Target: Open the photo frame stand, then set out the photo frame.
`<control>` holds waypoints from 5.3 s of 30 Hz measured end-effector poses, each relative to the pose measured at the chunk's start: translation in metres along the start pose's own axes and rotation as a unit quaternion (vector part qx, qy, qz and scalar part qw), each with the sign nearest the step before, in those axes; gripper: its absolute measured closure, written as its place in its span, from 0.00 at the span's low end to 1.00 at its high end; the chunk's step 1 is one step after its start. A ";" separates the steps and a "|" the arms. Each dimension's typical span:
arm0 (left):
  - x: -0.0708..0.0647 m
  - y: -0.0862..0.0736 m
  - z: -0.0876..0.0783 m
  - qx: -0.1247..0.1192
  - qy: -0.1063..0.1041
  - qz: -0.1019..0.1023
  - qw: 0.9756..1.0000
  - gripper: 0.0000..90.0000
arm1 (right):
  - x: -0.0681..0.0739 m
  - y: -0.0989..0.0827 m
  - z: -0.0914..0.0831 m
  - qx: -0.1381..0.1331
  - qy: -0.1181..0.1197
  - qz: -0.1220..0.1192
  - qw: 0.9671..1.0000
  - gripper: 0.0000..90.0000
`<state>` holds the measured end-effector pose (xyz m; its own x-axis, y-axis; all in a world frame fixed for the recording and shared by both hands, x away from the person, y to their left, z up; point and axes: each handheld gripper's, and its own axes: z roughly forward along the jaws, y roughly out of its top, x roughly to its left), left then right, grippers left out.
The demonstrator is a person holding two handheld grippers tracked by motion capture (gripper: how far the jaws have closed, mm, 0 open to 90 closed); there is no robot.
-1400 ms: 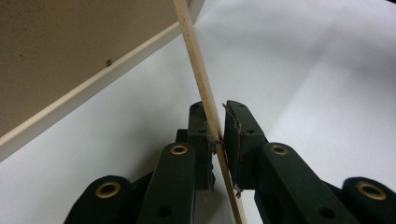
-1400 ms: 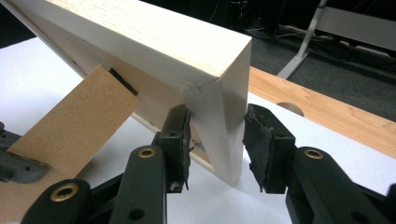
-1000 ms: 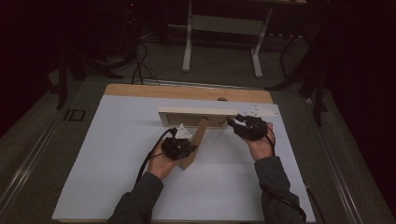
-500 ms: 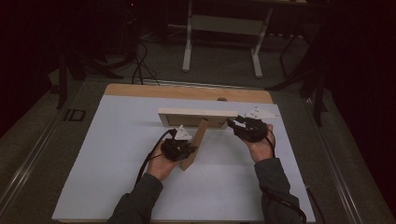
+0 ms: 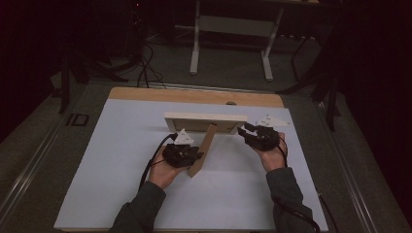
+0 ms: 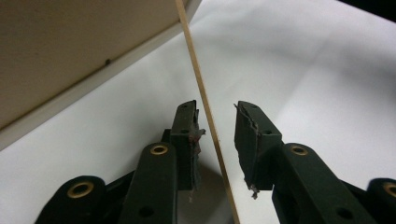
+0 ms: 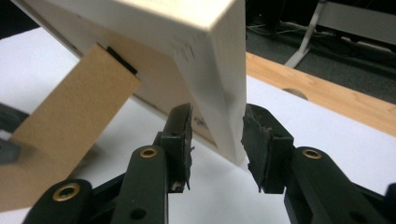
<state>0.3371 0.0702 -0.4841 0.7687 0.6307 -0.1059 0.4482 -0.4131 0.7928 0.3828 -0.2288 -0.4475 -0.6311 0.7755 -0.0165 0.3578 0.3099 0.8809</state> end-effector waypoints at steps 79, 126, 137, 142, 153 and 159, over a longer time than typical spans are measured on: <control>0.043 0.033 -0.046 -0.095 0.101 -0.086 0.987 1.00 | -0.026 0.031 0.007 -0.039 0.003 0.075 0.996 1.00; 0.031 0.052 -0.030 -0.083 0.089 -0.069 0.990 1.00 | -0.022 0.034 0.011 -0.030 0.037 0.057 0.997 1.00; 0.025 0.058 -0.024 -0.084 0.083 -0.068 0.991 1.00 | -0.017 0.036 0.008 -0.029 0.059 0.040 0.997 1.00; 0.023 0.061 -0.022 -0.080 0.081 -0.065 0.991 1.00 | -0.014 0.036 0.007 -0.029 0.067 0.034 0.997 1.00; 0.019 0.065 -0.018 -0.073 0.077 -0.058 0.993 1.00 | -0.007 0.037 0.004 -0.019 0.089 0.014 0.996 1.00; 0.021 0.066 -0.017 -0.072 0.076 -0.062 0.993 1.00 | -0.002 0.036 0.002 -0.016 0.097 0.008 0.995 1.00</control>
<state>0.3747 0.0673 -0.4232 0.6286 0.7676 -0.1252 0.4571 -0.2343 0.8580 0.3987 -0.2183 -0.4168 -0.7481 0.6580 0.0858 0.3478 0.2787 0.8952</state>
